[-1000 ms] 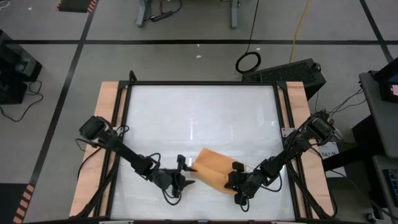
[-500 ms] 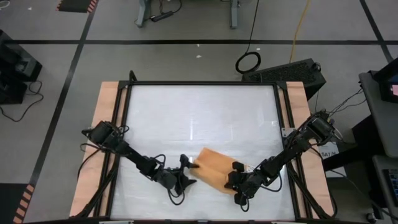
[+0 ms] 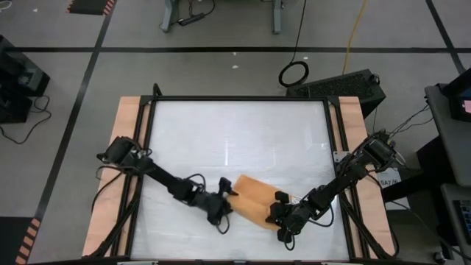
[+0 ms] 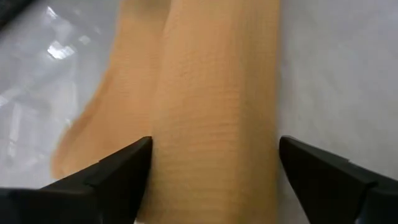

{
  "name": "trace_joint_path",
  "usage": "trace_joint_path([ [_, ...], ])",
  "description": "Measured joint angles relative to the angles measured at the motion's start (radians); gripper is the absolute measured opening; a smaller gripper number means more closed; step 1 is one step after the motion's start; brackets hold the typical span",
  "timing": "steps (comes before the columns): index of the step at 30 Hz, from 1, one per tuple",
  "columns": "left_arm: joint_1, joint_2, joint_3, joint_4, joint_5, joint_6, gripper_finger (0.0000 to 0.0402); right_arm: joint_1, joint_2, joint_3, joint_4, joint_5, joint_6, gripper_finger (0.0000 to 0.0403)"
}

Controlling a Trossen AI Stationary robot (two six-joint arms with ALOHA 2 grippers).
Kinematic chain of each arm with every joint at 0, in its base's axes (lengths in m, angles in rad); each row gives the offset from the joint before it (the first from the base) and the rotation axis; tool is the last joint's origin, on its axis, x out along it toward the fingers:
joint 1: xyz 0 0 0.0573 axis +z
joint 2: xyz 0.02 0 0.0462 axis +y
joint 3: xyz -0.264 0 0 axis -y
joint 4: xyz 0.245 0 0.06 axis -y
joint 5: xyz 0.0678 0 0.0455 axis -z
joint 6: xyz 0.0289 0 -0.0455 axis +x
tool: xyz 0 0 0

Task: Roll towel into tight, uniform cylinder
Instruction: Roll the yellow towel

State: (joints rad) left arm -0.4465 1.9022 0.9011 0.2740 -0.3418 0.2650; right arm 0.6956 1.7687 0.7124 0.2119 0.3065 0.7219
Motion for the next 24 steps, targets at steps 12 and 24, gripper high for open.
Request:
trace_joint_path([
  [12,0.131,-0.001,0.043,-0.118,0.286,-0.061,0.0211,-0.008,0.000,0.000,0.000,0.002,-0.041,0.0000],
  [24,0.169,-0.007,0.047,-0.241,0.396,-0.425,0.0038,-0.028,-0.143,-0.004,-0.144,0.000,-0.164,0.0049],
])
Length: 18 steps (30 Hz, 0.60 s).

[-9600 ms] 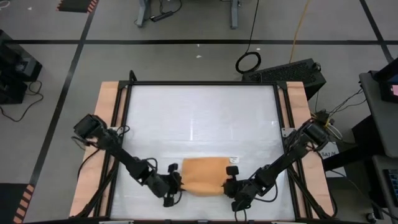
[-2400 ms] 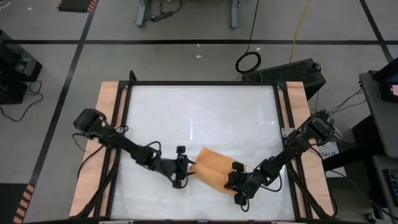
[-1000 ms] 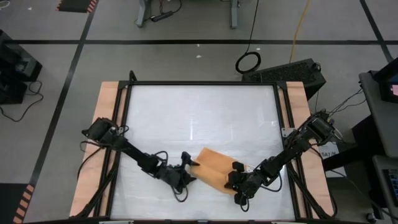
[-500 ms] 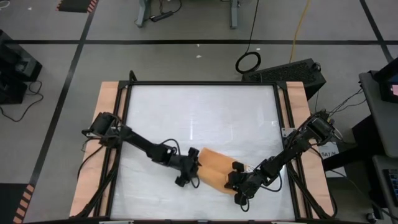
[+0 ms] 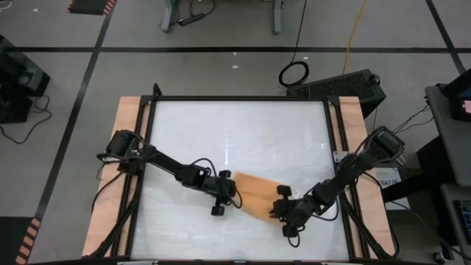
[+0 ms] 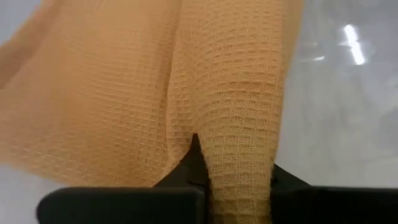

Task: Roll towel into tight, uniform cylinder
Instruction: Roll the yellow towel

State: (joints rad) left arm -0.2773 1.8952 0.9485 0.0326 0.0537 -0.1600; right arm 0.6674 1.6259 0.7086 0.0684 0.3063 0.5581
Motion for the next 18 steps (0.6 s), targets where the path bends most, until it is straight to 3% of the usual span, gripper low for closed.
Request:
trace_joint_path([
  [3,-0.013,0.000,0.000,-0.036,0.027,-0.139,0.0040,0.002,-0.067,0.000,-0.093,0.037,0.047,0.0087],
  [8,-0.053,0.000,0.000,-0.070,0.075,-0.383,0.0078,0.056,-0.094,0.000,-0.115,0.136,0.090,0.0164],
  [13,-0.092,0.002,-0.002,-0.051,0.095,-0.524,0.0075,0.116,-0.046,0.001,-0.033,0.243,0.083,0.0258],
  [18,-0.097,0.005,-0.006,0.001,0.098,-0.646,0.0055,0.141,0.070,0.006,0.172,0.291,0.006,0.0348],
])
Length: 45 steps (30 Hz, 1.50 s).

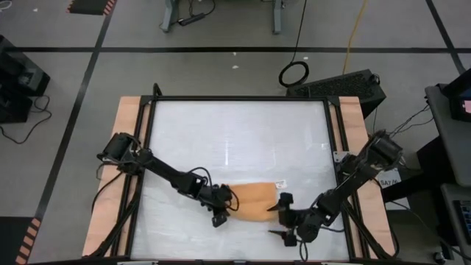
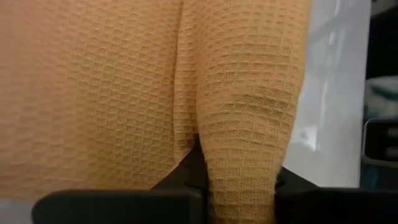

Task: Roll towel into tight, uniform cylinder
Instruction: Roll the yellow towel

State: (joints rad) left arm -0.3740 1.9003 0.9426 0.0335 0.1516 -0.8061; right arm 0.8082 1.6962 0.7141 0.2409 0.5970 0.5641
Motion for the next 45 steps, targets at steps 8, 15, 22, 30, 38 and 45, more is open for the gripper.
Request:
trace_joint_path([
  [8,-0.002,0.003,-0.001,0.076,-0.021,-0.027,0.0051,-0.030,0.108,0.128,-0.143,0.042,-0.067,0.0394],
  [15,-0.002,0.002,-0.001,0.081,-0.037,-0.026,0.0051,-0.049,0.108,0.269,-0.492,0.034,-0.030,0.0394],
  [22,-0.002,0.002,-0.001,0.089,-0.045,-0.023,0.0051,-0.119,0.108,0.290,-0.595,-0.115,-0.004,0.0393],
  [30,-0.001,0.002,-0.001,0.092,-0.056,-0.009,0.0050,-0.222,0.108,0.291,-0.608,-0.336,-0.040,0.0393],
  [38,-0.001,0.002,-0.001,0.111,-0.155,0.008,0.0074,-0.282,0.106,0.291,-0.634,-0.437,-0.101,0.0392],
  [45,-0.006,-0.007,-0.001,0.107,-0.168,0.064,0.0167,-0.304,0.105,0.291,-0.646,-0.453,-0.117,0.0328],
])
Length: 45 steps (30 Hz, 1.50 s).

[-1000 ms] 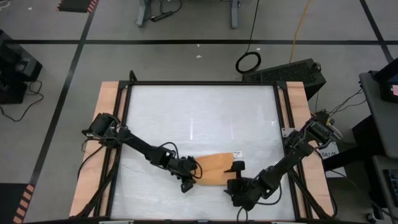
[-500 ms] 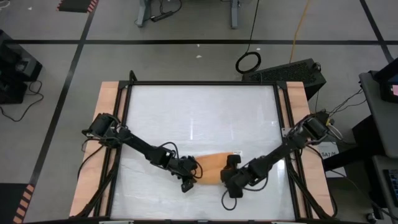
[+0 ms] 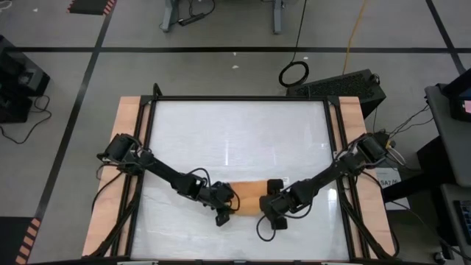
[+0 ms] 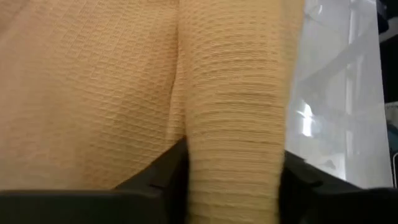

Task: Roll towel into tight, uniform cylinder
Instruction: Roll the yellow towel

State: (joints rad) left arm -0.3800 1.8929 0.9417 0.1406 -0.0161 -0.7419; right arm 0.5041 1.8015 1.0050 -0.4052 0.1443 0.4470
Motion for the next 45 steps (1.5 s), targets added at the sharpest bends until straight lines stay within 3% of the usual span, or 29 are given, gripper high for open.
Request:
trace_joint_path([
  [7,0.000,-0.088,-0.001,-0.099,0.004,0.084,0.0263,-0.015,0.000,0.000,-0.001,-0.013,-0.034,0.0222],
  [14,-0.002,-0.245,-0.001,-0.255,0.000,0.203,0.0307,-0.031,0.000,0.000,-0.003,-0.018,-0.070,0.0145],
  [16,-0.009,-0.282,-0.001,-0.257,-0.040,0.242,0.0310,-0.035,0.000,0.000,-0.005,-0.019,-0.070,0.0127],
  [21,-0.096,-0.300,0.000,-0.188,-0.252,0.340,0.0311,-0.045,0.000,0.000,-0.004,-0.021,-0.072,0.0091],
  [27,-0.221,-0.182,0.000,0.003,-0.407,0.472,0.0319,-0.059,0.000,0.000,0.001,-0.047,-0.074,0.0070],
  [33,-0.278,-0.069,0.001,0.034,-0.648,0.573,0.0370,-0.065,0.000,0.000,0.002,-0.051,-0.075,0.0070],
  [37,-0.278,-0.015,0.001,0.055,-0.663,0.595,0.0397,-0.069,0.000,0.000,0.003,-0.062,-0.075,0.0070],
  [45,-0.243,0.030,0.001,0.070,-0.709,0.598,0.0391,-0.099,0.000,0.000,0.017,-0.135,-0.071,0.0070],
])
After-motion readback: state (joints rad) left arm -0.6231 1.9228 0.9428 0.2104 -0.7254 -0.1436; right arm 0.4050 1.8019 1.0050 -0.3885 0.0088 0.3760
